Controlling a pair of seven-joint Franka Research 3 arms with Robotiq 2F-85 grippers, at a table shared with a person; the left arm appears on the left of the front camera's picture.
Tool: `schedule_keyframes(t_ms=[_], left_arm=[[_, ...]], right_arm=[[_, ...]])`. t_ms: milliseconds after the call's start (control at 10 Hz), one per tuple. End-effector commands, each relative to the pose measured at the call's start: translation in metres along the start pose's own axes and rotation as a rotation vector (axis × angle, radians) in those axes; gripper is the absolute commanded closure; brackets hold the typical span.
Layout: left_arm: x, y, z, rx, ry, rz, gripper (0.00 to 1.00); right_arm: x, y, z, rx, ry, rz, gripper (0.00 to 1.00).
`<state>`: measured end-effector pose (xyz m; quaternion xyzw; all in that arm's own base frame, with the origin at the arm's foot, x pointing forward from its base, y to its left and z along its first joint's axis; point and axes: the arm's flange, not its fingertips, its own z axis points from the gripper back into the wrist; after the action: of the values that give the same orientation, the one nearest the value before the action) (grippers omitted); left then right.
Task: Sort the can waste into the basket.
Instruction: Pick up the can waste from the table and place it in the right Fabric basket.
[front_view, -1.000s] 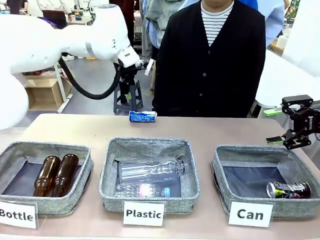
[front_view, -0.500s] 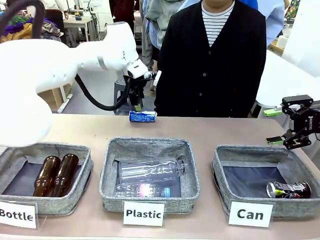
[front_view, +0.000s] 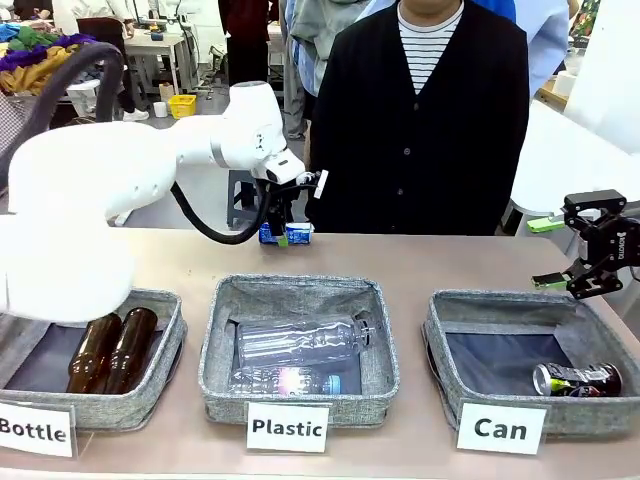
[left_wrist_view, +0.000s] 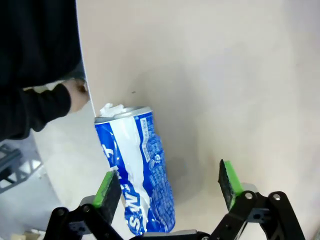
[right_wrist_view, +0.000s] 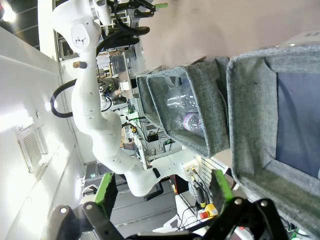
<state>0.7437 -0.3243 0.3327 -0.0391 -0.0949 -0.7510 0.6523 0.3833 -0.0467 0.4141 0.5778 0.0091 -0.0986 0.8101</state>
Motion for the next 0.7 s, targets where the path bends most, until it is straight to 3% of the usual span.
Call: schedule_keyframes(t_ms=[0, 100, 200, 300, 400, 600], left_arm=[[0.008, 0.051, -0.011, -0.033, 0.060, 0.037, 0.00], [0.008, 0.050, -0.014, -0.046, 0.055, 0.055, 0.12], [0.006, 0.050, -0.011, -0.054, 0.048, 0.056, 0.60], [0.002, 0.052, -0.006, -0.056, 0.027, 0.064, 0.72], [-0.005, 0.054, 0.000, -0.033, 0.028, 0.086, 1.00], [-0.020, 0.052, 0.018, -0.017, 0.017, 0.110, 1.00]], right_arm=[[0.000, 0.001, 0.000, -0.002, -0.002, 0.008, 0.00], [0.000, 0.001, 0.000, -0.002, -0.002, 0.008, 0.00], [0.000, 0.001, 0.000, -0.002, -0.002, 0.008, 0.00], [0.000, 0.001, 0.000, -0.002, -0.002, 0.008, 0.00], [0.000, 0.001, 0.000, -0.002, -0.002, 0.008, 0.00], [0.000, 0.001, 0.000, -0.002, -0.002, 0.008, 0.00]])
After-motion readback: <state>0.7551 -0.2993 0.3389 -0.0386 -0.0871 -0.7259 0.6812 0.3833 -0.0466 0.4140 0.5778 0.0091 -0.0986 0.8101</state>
